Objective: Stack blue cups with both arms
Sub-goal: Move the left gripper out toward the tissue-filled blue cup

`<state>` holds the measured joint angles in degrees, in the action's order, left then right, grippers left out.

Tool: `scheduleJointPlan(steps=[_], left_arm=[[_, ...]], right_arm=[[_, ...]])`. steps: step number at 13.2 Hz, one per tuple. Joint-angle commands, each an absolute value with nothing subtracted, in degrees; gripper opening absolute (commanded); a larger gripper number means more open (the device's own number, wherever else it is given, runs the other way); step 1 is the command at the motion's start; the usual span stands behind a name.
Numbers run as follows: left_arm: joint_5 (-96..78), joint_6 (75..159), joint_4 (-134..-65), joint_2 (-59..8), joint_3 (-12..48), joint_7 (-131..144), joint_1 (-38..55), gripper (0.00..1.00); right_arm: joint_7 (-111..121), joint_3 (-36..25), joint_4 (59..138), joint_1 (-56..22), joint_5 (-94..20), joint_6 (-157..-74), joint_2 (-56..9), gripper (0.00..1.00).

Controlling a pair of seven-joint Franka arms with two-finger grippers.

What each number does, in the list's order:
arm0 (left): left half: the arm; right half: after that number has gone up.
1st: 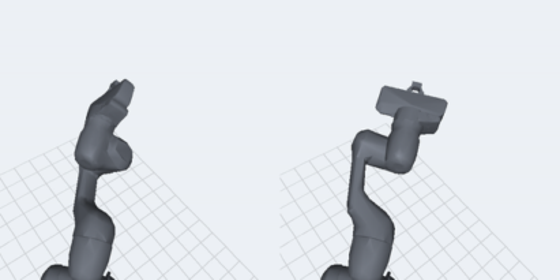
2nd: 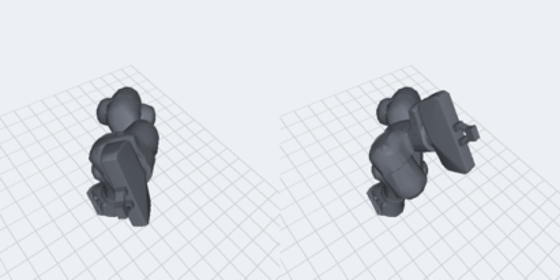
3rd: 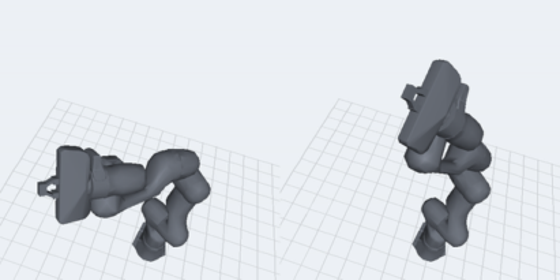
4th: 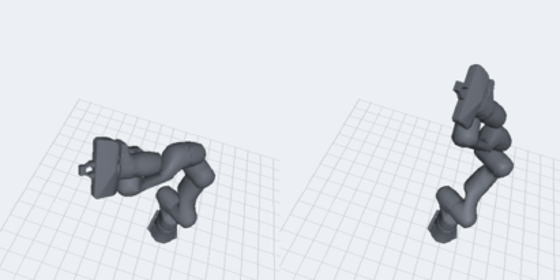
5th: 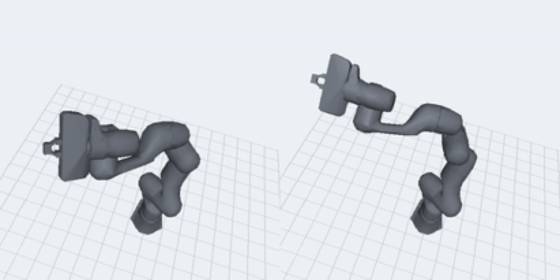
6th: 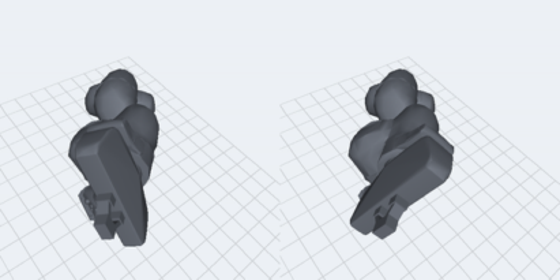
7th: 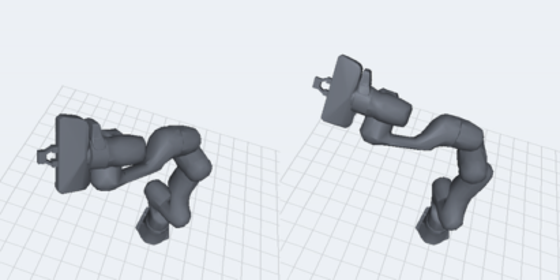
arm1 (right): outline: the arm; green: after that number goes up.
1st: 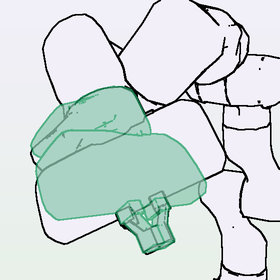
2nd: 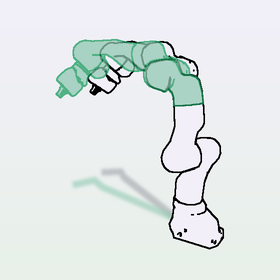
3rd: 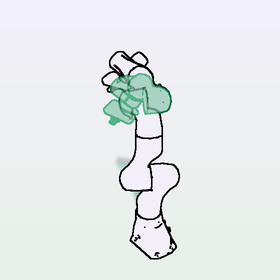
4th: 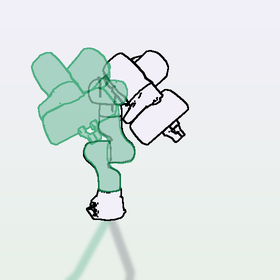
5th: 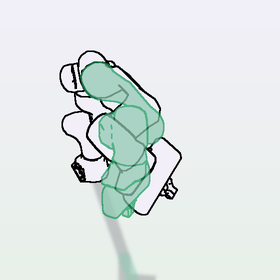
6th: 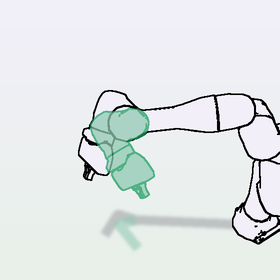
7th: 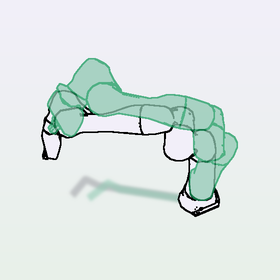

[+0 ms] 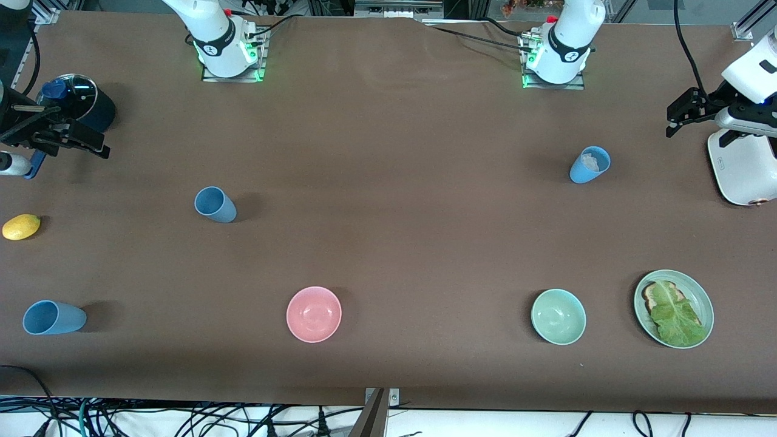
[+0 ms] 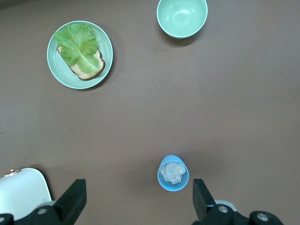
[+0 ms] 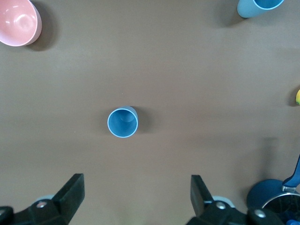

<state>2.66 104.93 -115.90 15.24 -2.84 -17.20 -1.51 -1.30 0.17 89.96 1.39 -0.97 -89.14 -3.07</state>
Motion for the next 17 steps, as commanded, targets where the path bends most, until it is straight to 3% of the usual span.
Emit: scheduleJointPlan(steps=[1,5,10,17], left_arm=[[4.0,106.1,-117.2,16.6,-3.1,-18.3,-1.0,1.00],[5.0,106.1,-117.9,16.8,-3.3,-19.6,-1.3,1.00],[7.4,111.3,-127.6,23.5,-4.3,-20.2,-0.7,1.00],[7.3,116.4,-136.0,26.1,-5.2,-19.2,-0.8,1.00]], right_arm=[[-1.5,0.2,90.2,1.6,-1.3,-89.7,-2.5,1.00],[-1.4,0.1,90.2,1.6,-1.2,-89.9,-2.6,1.00],[-1.4,0.1,90.2,1.6,-1.2,-89.9,-2.6,1.00],[-1.4,0.1,90.2,1.6,-1.2,-89.9,-2.5,1.00]])
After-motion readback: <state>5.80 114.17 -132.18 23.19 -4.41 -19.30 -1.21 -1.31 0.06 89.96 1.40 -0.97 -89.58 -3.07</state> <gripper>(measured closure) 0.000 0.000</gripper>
